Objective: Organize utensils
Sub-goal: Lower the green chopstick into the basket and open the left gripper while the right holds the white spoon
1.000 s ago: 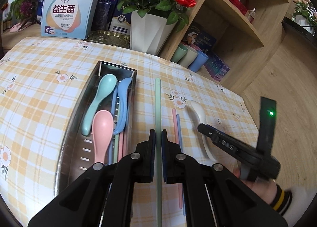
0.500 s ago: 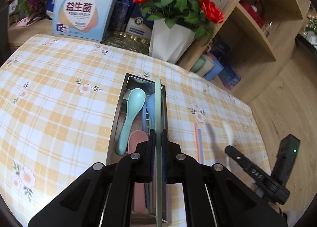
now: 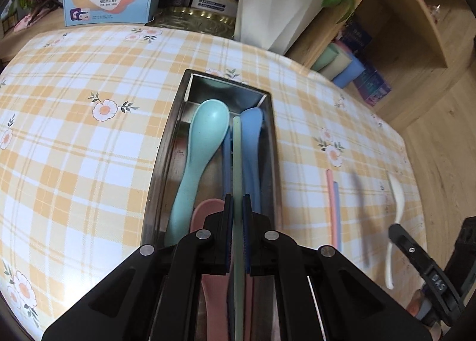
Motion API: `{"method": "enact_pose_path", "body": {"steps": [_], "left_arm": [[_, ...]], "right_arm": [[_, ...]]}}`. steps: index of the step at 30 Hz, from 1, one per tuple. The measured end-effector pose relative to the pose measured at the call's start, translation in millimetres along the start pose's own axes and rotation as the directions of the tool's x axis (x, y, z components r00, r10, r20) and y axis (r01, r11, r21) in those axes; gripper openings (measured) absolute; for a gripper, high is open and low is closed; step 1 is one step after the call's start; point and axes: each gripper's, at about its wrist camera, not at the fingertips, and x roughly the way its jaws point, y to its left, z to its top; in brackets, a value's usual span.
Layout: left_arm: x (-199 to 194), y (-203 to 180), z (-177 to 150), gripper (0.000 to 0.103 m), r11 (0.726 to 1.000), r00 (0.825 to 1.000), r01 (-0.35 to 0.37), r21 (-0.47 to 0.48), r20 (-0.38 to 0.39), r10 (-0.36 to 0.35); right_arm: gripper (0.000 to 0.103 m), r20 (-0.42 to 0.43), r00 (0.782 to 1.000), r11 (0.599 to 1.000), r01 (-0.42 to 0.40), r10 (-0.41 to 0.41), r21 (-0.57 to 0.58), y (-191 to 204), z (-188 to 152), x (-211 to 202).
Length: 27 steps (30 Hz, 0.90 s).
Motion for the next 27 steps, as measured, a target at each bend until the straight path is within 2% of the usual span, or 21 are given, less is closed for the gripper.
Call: {"method": "enact_pose_path", "body": {"steps": [5, 9, 16, 20, 24, 27], "left_arm": [[6, -4, 2, 0.006, 0.999, 1.0, -0.021, 0.032, -0.012, 0.021], [5, -3, 3, 0.009, 0.999, 1.0, -0.009, 0.031, -0.016, 0.01], [-19, -3, 1, 0.029, 0.998, 1.0, 0.009, 0.056, 0.011, -0.01], [-40, -6, -5, 0.04, 0.993, 0.999, 0.002, 0.115, 0.038, -0.007], [-62, -3, -13, 0.056, 0.984, 0.997, -0.013, 0.18, 0.071, 0.0], [-76, 4, -19, 0.062, 0.976, 0.993, -0.027, 0.218, 0.114, 0.002]], "right_arm": [[0.019, -0.001, 1.0, 1.0, -0.006, 0.006, 0.017, -3, -1, -1], [0.019, -0.004, 1.0, 1.0, -0.009, 0.009, 0.019, -3, -2, -2], [0.019, -0.009, 1.0, 1.0, -0.013, 0.013, 0.012, 4, -1, -5], [0.019, -0.02, 1.0, 1.0, -0.02, 0.02, 0.0, 15, -3, -6], [0.019, -0.04, 0.999, 1.0, -0.021, 0.02, -0.023, 33, -4, -5], [0.019, -0.069, 0.998, 0.999, -0.015, 0.011, -0.05, 49, -6, 0]]}}
